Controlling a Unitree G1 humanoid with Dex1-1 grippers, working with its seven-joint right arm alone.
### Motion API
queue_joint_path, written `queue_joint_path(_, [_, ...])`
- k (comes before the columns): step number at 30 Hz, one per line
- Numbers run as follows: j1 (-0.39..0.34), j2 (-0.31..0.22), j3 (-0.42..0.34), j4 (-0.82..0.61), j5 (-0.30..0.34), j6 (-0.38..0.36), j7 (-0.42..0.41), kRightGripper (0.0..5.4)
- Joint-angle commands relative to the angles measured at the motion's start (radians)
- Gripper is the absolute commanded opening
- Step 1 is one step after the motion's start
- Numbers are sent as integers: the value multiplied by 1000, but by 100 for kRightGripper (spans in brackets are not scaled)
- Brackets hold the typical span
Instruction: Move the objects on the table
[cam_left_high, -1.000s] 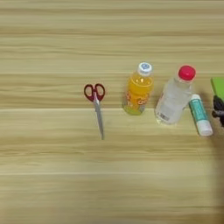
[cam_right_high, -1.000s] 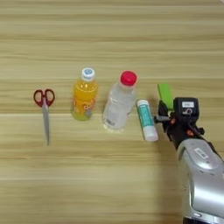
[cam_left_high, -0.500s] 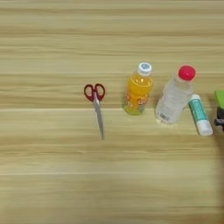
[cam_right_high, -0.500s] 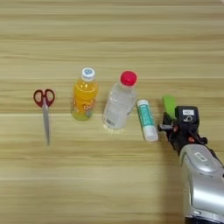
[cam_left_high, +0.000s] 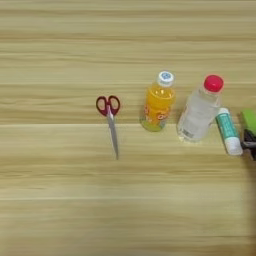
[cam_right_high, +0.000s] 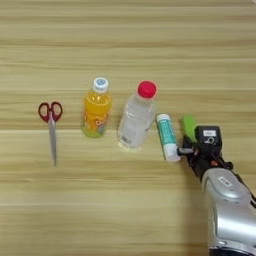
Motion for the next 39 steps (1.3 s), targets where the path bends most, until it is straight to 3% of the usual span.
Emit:
queue_joint_path(1, [-47,-49,-8,-16,-2,-6,-2,140])
queue_joint_path(12, [-54,-54,-6,24,-5,3,-5,140])
queue_joint_path(18, [-53,-52,-5,15,-6,2,-9,227])
queue_joint_path(26, [-49,-47,-10,-22,-8,-8,-19,301])
queue_joint_path(39, [-34,-44,2,-75,-54,-95,-46,455])
